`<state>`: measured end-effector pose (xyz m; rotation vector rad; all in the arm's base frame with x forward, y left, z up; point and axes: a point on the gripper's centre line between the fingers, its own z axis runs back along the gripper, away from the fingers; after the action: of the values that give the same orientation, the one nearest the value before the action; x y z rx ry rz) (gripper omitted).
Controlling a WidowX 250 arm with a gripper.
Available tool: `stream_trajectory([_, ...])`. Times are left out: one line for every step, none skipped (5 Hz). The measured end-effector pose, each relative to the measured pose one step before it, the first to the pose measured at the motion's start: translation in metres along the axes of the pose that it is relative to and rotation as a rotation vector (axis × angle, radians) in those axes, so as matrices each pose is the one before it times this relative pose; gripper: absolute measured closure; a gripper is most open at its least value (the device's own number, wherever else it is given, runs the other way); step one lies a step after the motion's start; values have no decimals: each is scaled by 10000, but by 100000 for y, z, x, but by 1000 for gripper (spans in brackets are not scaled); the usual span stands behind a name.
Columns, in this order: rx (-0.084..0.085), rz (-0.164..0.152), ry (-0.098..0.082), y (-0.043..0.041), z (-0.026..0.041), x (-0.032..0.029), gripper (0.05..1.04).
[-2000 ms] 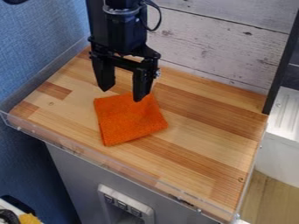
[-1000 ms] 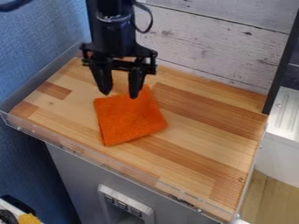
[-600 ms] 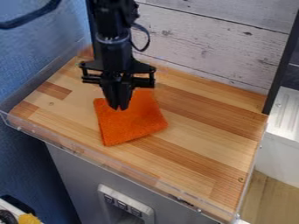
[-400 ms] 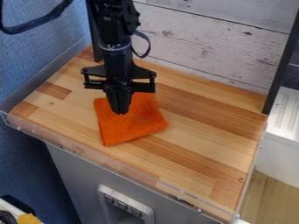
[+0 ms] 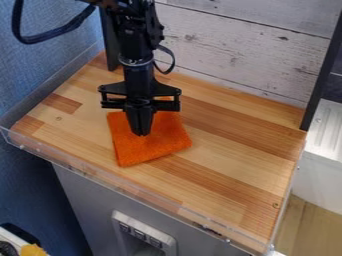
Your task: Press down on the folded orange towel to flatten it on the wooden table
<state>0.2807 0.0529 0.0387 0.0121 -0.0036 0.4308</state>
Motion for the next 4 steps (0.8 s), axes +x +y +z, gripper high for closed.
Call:
stream_trajectory([-17,-16,179,-63,-436,-161,1021])
stream_trajectory([-39,-12,-53,-185,-482,199,1021])
stream_trajectory([-57,-166,14,-23,-761,-469,1021])
stream_trajectory([-18,-112,-27,30,-329,-194,1021])
